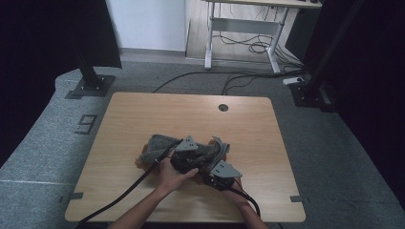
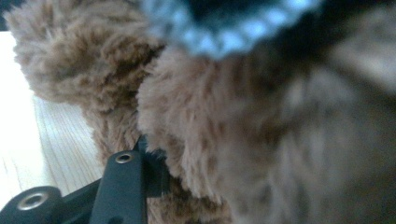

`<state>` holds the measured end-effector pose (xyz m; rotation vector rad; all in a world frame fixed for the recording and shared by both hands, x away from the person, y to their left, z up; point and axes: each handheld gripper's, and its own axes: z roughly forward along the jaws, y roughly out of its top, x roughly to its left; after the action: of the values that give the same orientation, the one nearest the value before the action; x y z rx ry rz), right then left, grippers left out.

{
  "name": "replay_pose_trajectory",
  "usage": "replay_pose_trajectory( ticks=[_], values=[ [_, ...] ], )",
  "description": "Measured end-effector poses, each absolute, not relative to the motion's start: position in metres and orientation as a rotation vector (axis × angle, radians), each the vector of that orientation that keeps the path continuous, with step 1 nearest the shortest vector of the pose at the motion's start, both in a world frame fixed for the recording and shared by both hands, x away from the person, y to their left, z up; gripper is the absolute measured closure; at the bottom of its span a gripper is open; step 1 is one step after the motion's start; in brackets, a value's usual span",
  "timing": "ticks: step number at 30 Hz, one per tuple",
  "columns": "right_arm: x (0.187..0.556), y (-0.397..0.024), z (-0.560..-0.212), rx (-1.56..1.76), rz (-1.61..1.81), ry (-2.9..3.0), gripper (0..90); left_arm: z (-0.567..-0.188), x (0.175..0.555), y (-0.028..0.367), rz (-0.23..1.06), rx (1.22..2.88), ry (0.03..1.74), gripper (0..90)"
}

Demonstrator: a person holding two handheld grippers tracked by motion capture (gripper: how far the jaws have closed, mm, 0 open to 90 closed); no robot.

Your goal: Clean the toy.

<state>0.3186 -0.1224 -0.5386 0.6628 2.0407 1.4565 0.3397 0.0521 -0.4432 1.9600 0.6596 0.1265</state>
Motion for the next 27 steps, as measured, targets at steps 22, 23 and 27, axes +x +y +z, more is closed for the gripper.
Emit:
replay_pose_trajectory(
  ticks=[22, 23, 27],
  values=[
    [0.317, -0.130, -0.546, 0.684, 1.431, 2.034, 60.4, -0.464, 0.347, 0.163, 0.323, 1.966, 0.885, 79.5],
    [0.317, -0.129, -0.546, 0.681, 1.431, 2.036, 60.5, -0.466, 0.347, 0.167, 0.317, 1.958, 0.892, 79.5],
    [0.316, -0.126, -0.549, 0.657, 1.384, 2.072, 61.5, -0.470, 0.340, 0.182, 0.345, 1.929, 0.907, 79.5]
  ],
)
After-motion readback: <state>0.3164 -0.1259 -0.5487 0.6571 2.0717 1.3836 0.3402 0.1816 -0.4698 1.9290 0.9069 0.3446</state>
